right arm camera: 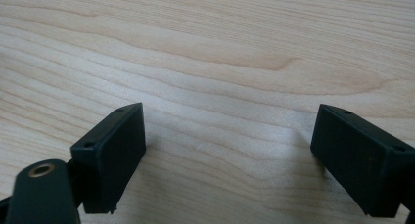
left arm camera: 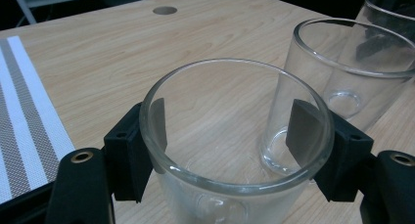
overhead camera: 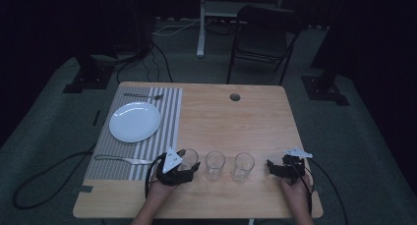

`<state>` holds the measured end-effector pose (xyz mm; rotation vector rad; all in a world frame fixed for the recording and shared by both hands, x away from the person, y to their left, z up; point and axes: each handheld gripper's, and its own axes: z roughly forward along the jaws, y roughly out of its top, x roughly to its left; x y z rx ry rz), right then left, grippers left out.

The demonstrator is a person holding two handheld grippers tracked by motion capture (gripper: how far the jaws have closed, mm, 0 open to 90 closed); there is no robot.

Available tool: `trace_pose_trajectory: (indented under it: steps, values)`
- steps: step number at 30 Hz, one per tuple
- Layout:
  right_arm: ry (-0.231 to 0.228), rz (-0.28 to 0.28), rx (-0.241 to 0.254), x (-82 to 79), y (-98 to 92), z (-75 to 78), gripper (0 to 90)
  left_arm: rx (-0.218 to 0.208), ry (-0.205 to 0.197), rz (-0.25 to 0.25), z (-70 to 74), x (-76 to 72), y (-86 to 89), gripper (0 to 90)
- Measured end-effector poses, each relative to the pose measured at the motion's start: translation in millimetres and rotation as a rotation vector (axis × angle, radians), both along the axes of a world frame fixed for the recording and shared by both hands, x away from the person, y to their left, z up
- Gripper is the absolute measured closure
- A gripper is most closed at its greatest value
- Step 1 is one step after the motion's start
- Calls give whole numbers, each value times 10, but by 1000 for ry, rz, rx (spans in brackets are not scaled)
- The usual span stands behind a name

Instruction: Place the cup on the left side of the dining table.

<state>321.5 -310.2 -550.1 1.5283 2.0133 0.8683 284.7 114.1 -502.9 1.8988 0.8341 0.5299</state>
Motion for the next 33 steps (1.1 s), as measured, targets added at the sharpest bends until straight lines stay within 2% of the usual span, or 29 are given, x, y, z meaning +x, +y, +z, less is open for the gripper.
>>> trace_pose_trajectory:
  steps: [2,8,11,14,24,30,33]
  values:
    - [0,-1,1,0,1,0,127,20,-2,-3,13,12,-5,291]
    - [0,-1,1,0,1,0,126,-11,-8,17,116,66,46,291]
    - [0,0,0,0,1,0,127,1,-16,23,168,112,81,291]
    - [0,-1,1,0,1,0,127,-7,-23,37,211,152,137,291]
    - [0,0,-1,0,0,0,126,-39,-55,116,371,297,411,291]
    - [0,0,0,0,0,0,126,-62,-41,160,402,397,604,292]
    - [0,-1,1,0,1,0,126,-44,-46,194,400,441,692,292]
